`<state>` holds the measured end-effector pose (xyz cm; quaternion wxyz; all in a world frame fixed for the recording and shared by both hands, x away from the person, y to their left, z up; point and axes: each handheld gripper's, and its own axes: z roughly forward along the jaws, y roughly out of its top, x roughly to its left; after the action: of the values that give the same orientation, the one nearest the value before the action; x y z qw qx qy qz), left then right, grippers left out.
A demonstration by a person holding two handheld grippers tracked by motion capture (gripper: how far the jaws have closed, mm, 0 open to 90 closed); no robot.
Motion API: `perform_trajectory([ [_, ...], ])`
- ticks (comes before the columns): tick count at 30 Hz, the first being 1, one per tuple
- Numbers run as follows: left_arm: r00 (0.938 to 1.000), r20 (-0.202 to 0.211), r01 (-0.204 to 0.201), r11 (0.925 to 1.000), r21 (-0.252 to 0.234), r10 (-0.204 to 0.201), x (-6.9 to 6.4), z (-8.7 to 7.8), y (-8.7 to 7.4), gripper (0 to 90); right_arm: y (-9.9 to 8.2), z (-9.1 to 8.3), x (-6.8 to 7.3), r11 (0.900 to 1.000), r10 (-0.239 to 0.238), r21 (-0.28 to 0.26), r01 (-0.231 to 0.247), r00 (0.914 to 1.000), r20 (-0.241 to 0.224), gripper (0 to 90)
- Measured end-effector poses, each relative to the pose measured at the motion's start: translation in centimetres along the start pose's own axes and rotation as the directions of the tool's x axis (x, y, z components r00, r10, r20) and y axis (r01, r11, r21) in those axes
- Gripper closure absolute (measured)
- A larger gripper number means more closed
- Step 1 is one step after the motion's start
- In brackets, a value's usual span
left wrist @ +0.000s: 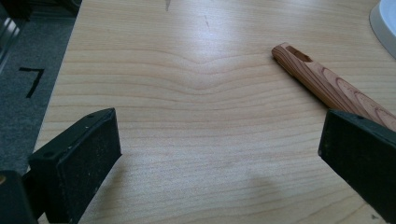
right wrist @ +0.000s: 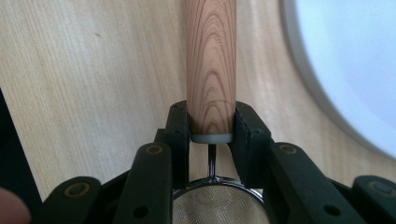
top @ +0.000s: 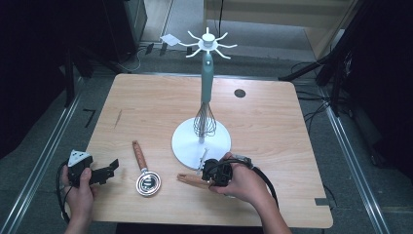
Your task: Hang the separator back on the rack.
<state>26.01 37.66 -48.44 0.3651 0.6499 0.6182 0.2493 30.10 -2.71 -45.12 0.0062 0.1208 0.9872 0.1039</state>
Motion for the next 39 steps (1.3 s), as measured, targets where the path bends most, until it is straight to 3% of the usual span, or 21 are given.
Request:
perform_trajectory([
  [2, 1.0, 0.0, 0.0, 1.0, 0.0, 0.0, 0.0, 0.0, 0.0, 0.0, -0.2, -0.4, -0.2, 0.9999, 0.003, -0.012, -0.002, 0.9999, 0.015, 71.4],
  [3, 1.0, 0.0, 0.0, 1.0, 0.0, 0.0, 0.0, 0.0, 0.0, 0.0, -0.4, -0.8, -0.5, 0.9988, 0.045, -0.02, -0.044, 0.9988, 0.02, 71.5],
  [5, 1.0, -0.001, -0.001, 1.0, 0.0, 0.001, 0.0, 0.0, 0.0, 0.0, -0.6, -0.9, -0.7, 0.9985, 0.047, -0.029, -0.047, 0.9986, 0.024, 71.5],
  [6, 1.0, -0.001, 0.0, 1.0, 0.0, 0.0, 0.0, 0.0, 0.0, 0.0, -0.9, -1.1, -0.9, 0.996, 0.083, -0.035, -0.082, 0.9962, 0.026, 71.5],
  [16, 1.0, 0.0, 0.001, 1.0, 0.0, -0.001, 0.0, 0.0, 0.0, 0.0, -2.2, -1.7, -1.9, 0.9894, 0.135, -0.061, -0.132, 0.9893, 0.054, 71.5],
  [17, 1.0, 0.0, 0.001, 1.0, -0.001, -0.001, 0.0, 0.0, 0.0, 0.0, -2.5, -1.8, -2.1, 0.9825, 0.173, -0.08, -0.168, 0.9828, 0.063, 71.5],
  [21, 1.0, 0.0, 0.002, 1.0, 0.0, -0.002, 0.0, 0.0, 0.0, 0.0, -2.9, -2.0, -2.7, 0.9756, 0.208, -0.091, -0.2, 0.9745, 0.084, 71.5],
  [23, 1.0, 0.0, 0.001, 1.0, 0.0, -0.001, 0.0, 0.0, 0.0, 0.0, -3.4, -2.2, -2.9, 0.9656, 0.248, -0.105, -0.238, 0.9647, 0.09, 71.5],
  [29, 1.0, 0.0, 0.002, 1.0, 0.0, -0.002, 0.0, 0.0, 0.0, 0.0, -4.0, -2.4, -3.5, 0.9584, 0.273, -0.116, -0.261, 0.9565, 0.104, 71.5],
  [30, 1.0, 0.0, 0.002, 1.0, -0.001, -0.002, 0.0, 0.0, 0.0, 0.0, -4.3, -2.5, -3.6, 0.9526, 0.291, -0.126, -0.277, 0.95, 0.113, 71.5],
  [32, 1.0, 0.0, 0.002, 1.0, 0.0, -0.002, 0.0, 0.0, 0.0, 0.0, -4.4, -2.6, -3.8, 0.9501, 0.294, -0.14, -0.279, 0.9496, 0.107, 71.4],
  [39, 1.0, 0.001, 0.003, 1.0, -0.001, -0.003, 0.0, 0.0, 0.0, 0.0, -5.5, -3.0, -4.6, 0.9252, 0.357, -0.187, -0.33, 0.9244, 0.134, 71.5],
])
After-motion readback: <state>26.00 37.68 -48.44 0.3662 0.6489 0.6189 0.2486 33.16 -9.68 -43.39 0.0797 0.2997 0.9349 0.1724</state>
